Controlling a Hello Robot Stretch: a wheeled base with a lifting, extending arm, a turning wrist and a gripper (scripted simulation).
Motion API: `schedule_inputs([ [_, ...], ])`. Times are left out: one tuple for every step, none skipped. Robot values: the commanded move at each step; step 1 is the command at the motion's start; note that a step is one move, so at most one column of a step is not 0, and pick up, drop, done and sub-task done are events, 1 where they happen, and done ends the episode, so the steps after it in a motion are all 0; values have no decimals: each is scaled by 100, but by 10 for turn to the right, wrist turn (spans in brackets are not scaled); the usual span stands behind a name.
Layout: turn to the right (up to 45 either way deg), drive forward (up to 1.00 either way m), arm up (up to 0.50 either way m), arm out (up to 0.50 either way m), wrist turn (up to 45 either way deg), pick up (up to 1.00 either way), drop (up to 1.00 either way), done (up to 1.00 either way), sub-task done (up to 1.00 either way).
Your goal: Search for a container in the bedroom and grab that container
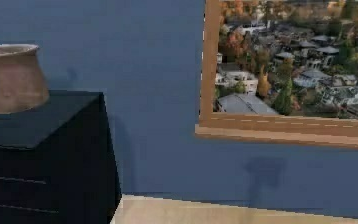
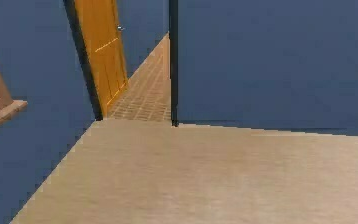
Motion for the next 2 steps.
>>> schedule_inputs([
  [0,55,0,0,0,0,0,0,0],
  [-450,0,0,0,0,0,0,0,0],
])
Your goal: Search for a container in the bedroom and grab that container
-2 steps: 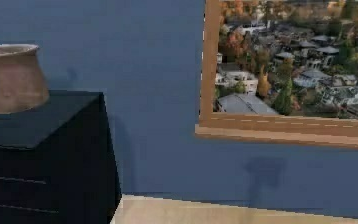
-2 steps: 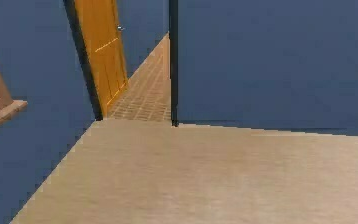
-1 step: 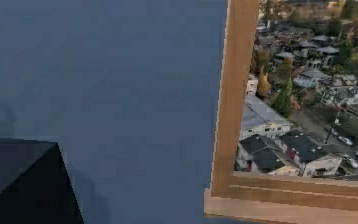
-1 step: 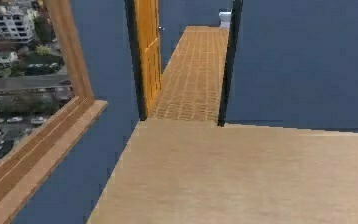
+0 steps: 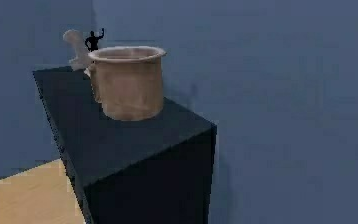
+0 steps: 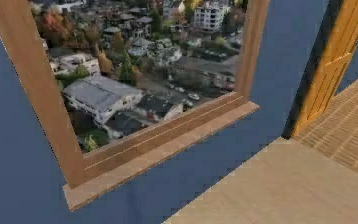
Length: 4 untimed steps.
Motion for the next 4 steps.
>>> schedule_inputs([
  [-450,0,0,0,0,0,0,0,0],
  [-450,0,0,0,0,0,0,0,0],
  [-120,0,0,0,0,0,0,0,0],
  [450,0,0,0,0,0,0,0,0],
])
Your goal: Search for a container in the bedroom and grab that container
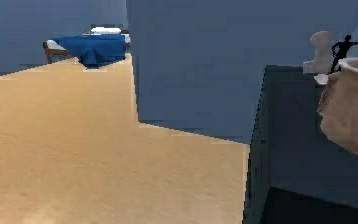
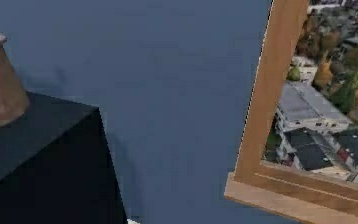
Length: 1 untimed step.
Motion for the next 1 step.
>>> schedule_inputs([
  [0,45,0,0,0,0,0,0,0],
])
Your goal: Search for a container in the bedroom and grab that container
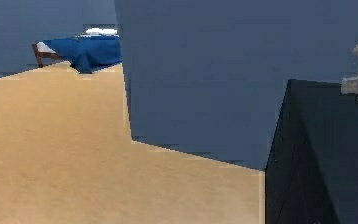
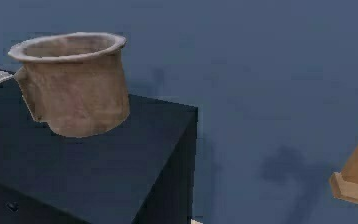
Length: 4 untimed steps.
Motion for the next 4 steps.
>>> schedule_inputs([
  [150,0,0,0,0,0,0,0,0],
  [0,100,0,0,0,0,0,0,0],
  [90,0,0,0,0,0,0,0,0],
  [0,5,0,0,0,0,0,0,0],
])
